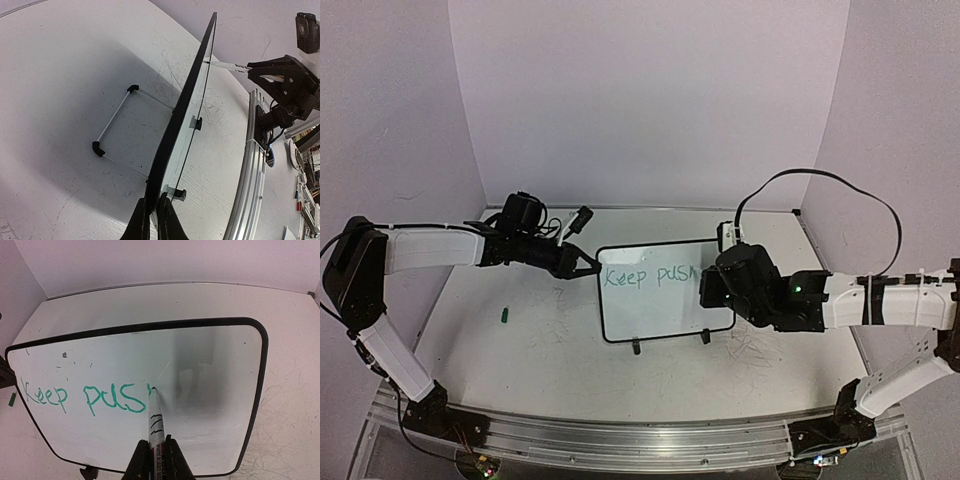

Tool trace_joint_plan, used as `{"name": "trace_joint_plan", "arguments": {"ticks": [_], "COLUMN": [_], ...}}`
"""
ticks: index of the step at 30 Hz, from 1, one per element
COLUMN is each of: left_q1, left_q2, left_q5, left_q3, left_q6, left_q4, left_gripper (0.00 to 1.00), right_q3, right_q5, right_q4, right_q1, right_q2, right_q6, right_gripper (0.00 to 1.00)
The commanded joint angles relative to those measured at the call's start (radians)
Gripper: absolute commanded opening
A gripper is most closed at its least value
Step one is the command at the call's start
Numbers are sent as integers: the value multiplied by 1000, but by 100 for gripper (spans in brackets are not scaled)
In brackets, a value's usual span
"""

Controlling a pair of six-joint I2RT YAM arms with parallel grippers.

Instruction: Write a sentence on the whiteboard

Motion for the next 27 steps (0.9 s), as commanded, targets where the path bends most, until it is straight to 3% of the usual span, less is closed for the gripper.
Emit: {"name": "trace_joint_plan", "arguments": {"ticks": [1,15,27], "left_q1": [7,5,6], "left_q2": [-35,-31,-37], "left_q5": [-50,-45,-51], "left_q3": [11,13,11], "left_q6": [36,35,36], "left_q4": [-12,-12,-12], "left_gripper": [0,0,0], "right_q3": [0,-45,-4], "right_q5": [2,-36,-15], "right_q4": [-23,-38,17], "right_q1": [2,3,2], "right_q2": [-3,-18,-9], "right_q6": [29,74,17], "right_gripper": [0,0,0]}}
